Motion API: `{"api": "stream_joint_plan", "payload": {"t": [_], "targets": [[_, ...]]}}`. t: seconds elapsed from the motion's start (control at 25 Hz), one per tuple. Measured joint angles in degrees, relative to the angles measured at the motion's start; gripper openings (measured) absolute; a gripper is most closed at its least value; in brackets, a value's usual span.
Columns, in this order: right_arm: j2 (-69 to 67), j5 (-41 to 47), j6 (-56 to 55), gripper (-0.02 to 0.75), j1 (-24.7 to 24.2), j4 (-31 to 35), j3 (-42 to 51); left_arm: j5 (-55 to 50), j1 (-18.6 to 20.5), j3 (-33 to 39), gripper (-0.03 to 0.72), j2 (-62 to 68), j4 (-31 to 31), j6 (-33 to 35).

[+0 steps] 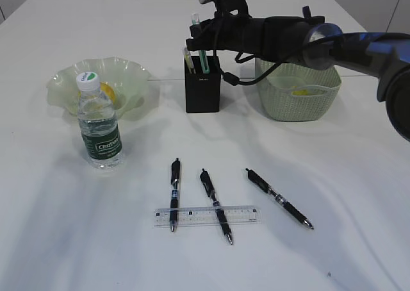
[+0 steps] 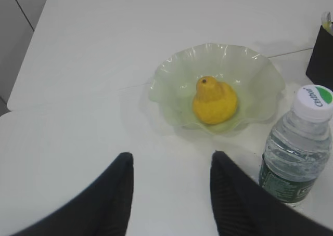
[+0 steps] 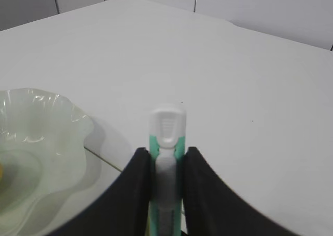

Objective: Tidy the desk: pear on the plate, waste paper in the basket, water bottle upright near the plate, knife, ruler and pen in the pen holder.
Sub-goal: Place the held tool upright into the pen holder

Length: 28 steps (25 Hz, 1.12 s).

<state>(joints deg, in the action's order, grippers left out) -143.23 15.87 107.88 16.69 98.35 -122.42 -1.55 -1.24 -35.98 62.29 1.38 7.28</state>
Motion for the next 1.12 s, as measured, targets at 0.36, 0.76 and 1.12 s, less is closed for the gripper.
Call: {"api": "stream_joint_plan", "payload": {"t": [0.36,0.76,1.12], "targets": [[0.0,0.0,-0.3,0.18,0.0,0.0,0.0,0.0,0.0,0.0,0.341,0.0,0.0,0.0],[0.0,-1.3,-3.1,0.19,0.0,0.1,0.0,0.0,0.0,0.0,0.341,0.0,0.0,0.0],[0.0,-1.4,-6.8,0.191,0.0,0.2,0.0,0.1,0.0,0.0,0.341,0.0,0.0,0.0]]}}
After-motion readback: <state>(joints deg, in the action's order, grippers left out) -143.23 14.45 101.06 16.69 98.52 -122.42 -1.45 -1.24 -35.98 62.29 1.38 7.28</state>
